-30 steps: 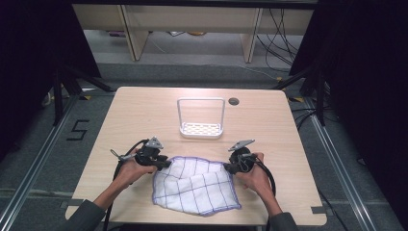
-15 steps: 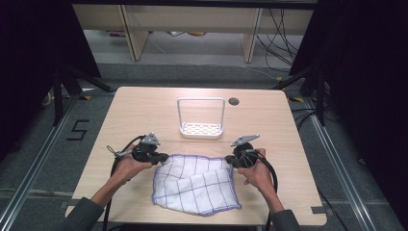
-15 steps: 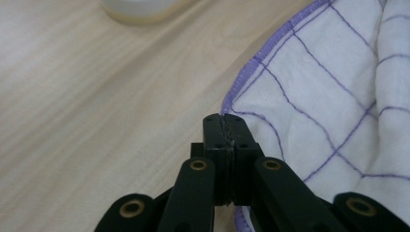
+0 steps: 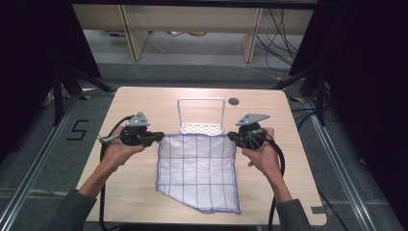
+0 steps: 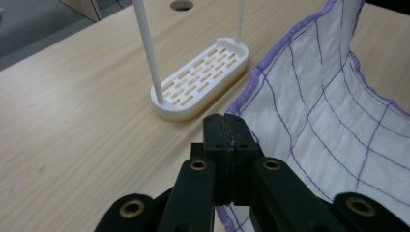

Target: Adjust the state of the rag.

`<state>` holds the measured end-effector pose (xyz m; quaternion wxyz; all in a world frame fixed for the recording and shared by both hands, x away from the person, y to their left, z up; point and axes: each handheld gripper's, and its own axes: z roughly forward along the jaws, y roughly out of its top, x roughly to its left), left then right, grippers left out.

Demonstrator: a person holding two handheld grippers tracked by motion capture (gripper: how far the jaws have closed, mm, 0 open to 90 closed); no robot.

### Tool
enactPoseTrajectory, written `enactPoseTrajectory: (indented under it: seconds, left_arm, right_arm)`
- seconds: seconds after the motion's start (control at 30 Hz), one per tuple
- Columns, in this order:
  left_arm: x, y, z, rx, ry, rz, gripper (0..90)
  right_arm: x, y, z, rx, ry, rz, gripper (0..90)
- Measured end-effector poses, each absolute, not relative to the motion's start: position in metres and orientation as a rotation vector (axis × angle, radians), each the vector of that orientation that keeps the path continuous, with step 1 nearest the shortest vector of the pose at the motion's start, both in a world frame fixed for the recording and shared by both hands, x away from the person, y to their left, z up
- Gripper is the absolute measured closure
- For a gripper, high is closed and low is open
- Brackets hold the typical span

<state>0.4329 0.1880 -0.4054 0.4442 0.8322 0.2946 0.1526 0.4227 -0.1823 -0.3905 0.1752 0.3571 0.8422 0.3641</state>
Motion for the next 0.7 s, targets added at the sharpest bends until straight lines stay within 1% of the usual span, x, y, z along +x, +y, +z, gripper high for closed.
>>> enactPoseTrajectory:
  seconds: [0.17,0.37,0.53,0.7]
  left_arm:
    - [0.433,0.192,-0.392,2.019,0.728,0.388,88.5]
    - [0.421,0.195,-0.373,1.997,0.691,0.415,88.5]
    - [0.411,0.198,-0.361,1.960,0.665,0.394,88.5]
    - [0.400,0.201,-0.350,1.943,0.647,0.338,88.5]
  right_arm:
    - [0.425,-0.181,-0.374,0.969,2.357,1.046,88.6]
    - [0.418,-0.179,-0.356,0.917,2.321,1.080,88.7]
    - [0.406,-0.181,-0.348,0.898,2.303,1.120,88.7]
    - [0.392,-0.185,-0.338,0.878,2.282,1.174,88.7]
